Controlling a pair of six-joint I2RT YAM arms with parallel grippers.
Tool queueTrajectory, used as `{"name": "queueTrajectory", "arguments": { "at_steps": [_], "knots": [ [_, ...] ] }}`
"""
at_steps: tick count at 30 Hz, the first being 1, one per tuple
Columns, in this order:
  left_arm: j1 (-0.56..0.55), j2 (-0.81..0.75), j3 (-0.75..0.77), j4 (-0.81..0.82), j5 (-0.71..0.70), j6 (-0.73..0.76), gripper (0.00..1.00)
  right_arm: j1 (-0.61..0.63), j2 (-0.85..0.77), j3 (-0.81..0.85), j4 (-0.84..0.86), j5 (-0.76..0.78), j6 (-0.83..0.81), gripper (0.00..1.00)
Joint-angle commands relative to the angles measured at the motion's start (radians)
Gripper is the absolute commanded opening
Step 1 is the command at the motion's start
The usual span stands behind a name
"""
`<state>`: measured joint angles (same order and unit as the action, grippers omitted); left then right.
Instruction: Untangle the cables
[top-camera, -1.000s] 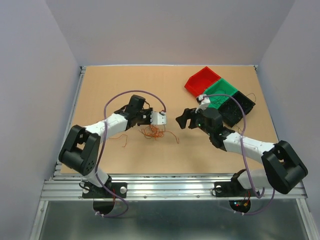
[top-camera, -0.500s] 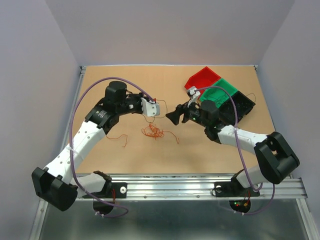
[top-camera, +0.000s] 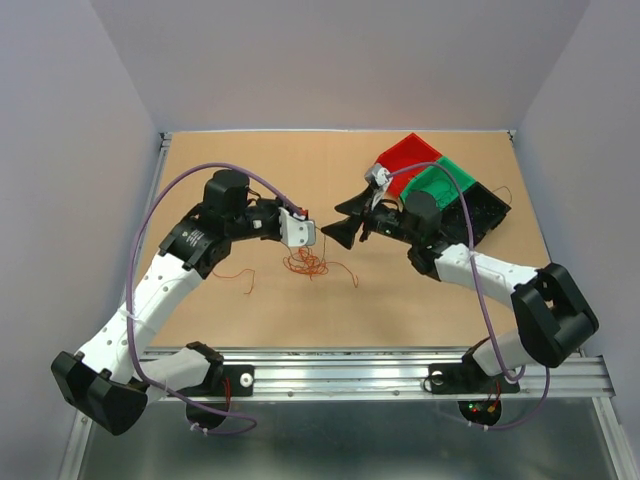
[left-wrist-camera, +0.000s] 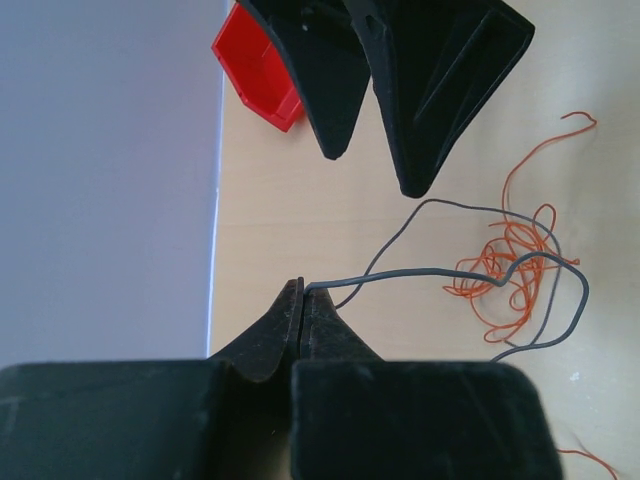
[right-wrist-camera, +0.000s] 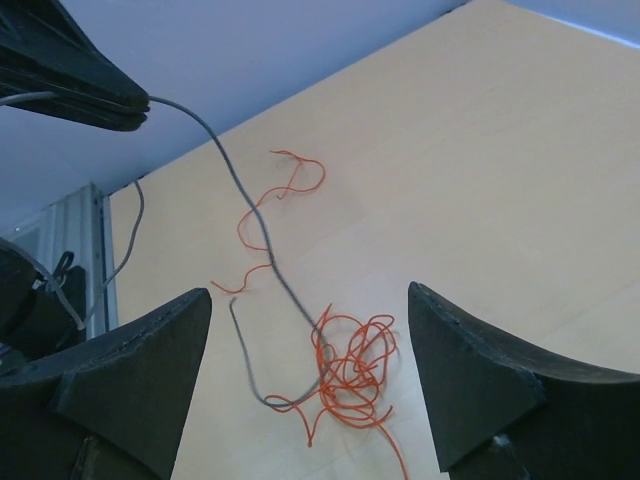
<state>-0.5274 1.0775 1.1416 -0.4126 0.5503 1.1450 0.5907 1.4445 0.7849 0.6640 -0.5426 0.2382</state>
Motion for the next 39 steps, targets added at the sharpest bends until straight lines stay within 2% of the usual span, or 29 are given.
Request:
{"name": "queueTrajectory", "arguments": {
  "at_steps": [1, 6, 8, 9, 20, 28, 31, 39],
  "knots": [
    [-0.014, -0.022, 0.052, -0.005, 0.028, -0.016, 0.0, 0.006, 0.02, 0.079, 0.078, -0.134, -0.002, 0.84],
    [-0.032, -0.017, 0.055, -0.003, 0.017, -0.018, 0.0, 0.008, 0.053, 0.12, 0.094, -0.252, 0.047, 0.85],
    [-0.052, -0.014, 0.05, 0.004, -0.003, -0.021, 0.0, 0.008, 0.051, 0.129, 0.105, -0.275, 0.073, 0.98],
    [-0.06, -0.011, 0.049, 0.009, -0.032, -0.024, 0.0, 0.008, 0.044, 0.126, 0.112, -0.28, 0.087, 1.0],
    [-0.171, 0.024, 0.01, 0.07, -0.251, -0.054, 0.0, 0.05, -0.045, 0.022, 0.128, -0.329, -0.025, 1.0],
    [-0.195, 0.041, 0.038, 0.07, -0.283, -0.073, 0.0, 0.089, -0.12, -0.068, 0.126, -0.246, -0.123, 1.0],
    [-0.2, 0.039, 0.043, 0.063, -0.27, -0.077, 0.0, 0.1, -0.13, -0.078, 0.118, -0.168, -0.126, 1.0],
    [-0.246, 0.032, 0.052, 0.034, -0.263, -0.083, 0.0, 0.107, -0.04, 0.039, 0.051, -0.063, -0.151, 1.0]
  ]
}}
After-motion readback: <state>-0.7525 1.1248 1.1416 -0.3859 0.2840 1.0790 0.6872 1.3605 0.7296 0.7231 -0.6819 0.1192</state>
